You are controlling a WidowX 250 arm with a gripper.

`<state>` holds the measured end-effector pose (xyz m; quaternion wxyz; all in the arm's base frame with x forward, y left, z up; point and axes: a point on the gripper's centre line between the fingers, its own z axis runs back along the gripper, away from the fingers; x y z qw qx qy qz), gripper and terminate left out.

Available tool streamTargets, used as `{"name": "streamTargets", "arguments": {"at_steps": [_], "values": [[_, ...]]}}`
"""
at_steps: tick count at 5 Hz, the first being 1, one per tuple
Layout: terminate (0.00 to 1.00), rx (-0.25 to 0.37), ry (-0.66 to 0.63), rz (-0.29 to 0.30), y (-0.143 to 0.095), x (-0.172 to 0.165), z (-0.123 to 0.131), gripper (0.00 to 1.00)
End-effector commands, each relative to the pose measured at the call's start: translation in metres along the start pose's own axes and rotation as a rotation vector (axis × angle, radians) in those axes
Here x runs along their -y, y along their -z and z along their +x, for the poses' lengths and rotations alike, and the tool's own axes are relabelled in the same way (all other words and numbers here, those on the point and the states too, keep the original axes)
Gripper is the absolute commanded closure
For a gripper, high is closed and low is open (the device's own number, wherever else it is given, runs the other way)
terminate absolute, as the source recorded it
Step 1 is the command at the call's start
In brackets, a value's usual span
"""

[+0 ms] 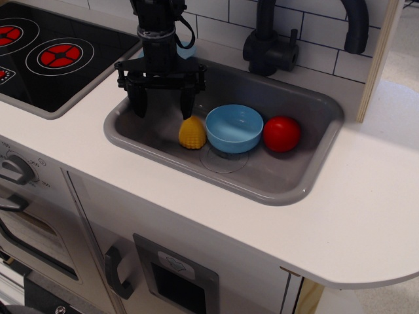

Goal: Take corn out of bowl sink

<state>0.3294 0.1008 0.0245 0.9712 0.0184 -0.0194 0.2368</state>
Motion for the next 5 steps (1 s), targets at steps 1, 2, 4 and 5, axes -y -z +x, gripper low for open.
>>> {"name": "streamTargets", "arguments": {"at_steps": [1,2,4,5], "values": [[0.0,0.057,-0.012,-0.021,-0.029,-0.004,0.009,0.0],[0.0,0.093,-0.07,-0.074,-0.057,-0.007,0.01,0.0],[0.0,0.131,-0.067,-0.106,-0.07,-0.002,0.006,0.0],[1.0,0.131,-0.067,-0.106,-0.07,-0.002,0.006,0.0]]}}
